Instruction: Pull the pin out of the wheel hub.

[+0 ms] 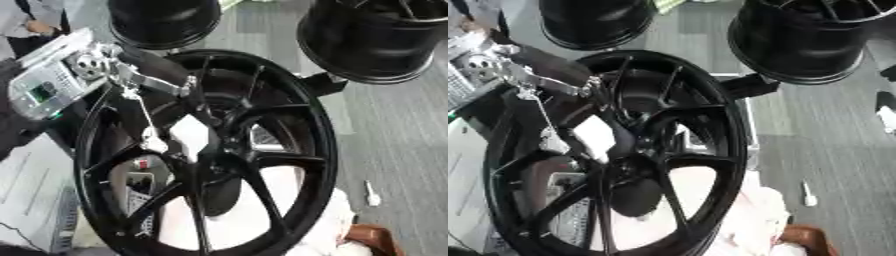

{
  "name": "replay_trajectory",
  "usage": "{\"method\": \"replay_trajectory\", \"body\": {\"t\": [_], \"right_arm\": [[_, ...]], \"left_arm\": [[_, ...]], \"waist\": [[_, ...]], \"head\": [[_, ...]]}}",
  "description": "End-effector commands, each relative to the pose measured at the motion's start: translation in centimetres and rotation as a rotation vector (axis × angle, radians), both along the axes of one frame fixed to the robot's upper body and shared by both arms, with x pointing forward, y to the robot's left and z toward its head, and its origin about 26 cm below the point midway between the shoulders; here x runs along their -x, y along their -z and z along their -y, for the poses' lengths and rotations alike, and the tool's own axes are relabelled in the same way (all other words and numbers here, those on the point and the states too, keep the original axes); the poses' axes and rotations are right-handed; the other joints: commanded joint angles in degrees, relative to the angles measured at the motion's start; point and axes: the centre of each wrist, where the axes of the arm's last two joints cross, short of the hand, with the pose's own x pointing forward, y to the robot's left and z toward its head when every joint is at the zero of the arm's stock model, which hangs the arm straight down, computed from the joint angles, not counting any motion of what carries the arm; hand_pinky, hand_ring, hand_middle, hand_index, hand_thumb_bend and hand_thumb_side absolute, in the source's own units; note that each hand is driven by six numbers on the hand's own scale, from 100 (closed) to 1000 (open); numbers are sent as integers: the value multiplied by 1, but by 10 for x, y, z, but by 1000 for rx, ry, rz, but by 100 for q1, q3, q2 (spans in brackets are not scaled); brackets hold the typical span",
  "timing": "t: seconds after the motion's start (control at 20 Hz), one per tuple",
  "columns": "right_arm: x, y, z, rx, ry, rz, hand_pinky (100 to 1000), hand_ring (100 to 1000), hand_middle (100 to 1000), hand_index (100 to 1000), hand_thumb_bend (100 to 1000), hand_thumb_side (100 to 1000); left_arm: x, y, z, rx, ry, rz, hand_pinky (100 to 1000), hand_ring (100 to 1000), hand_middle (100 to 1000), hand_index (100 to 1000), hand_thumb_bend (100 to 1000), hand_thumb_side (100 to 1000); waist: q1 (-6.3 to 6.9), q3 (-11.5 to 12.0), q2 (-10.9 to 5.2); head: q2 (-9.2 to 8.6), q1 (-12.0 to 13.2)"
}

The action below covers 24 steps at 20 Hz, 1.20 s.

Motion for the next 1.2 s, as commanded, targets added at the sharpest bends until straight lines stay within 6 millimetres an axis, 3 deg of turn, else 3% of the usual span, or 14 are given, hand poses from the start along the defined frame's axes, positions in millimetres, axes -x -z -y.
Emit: {"method": "replay_trajectory", "body": {"t": [0.05,0.5,0.75,0.95,1.2], "right_arm": [[1,-9,3,17,11,27,883,747,645,746,100,270],[1,-7,4,15,16,25,883,747,645,746,100,271],[1,-8,4,15,20,27,884,748,645,746,100,265],[1,-9,6,17,25,34,884,748,646,746,100,257],[3,-10,9,18,39,41,884,748,646,746,100,249]], "left_arm": [[2,-18,-1,25,5,37,699,558,411,469,160,123],[5,-28,-7,98,-50,65,683,537,379,422,181,139],[5,-52,-26,196,-122,143,684,537,376,418,165,141],[-2,-76,-64,316,-255,242,687,538,378,420,150,135],[-10,-90,-135,459,-500,355,694,536,374,420,100,132]], "waist": [[-12,4,-81],[-18,2,-79],[-24,16,-84],[-29,50,-86],[-43,111,-83]], "head": [[29,18],[29,13],[29,0],[29,-42],[29,-118]]}}
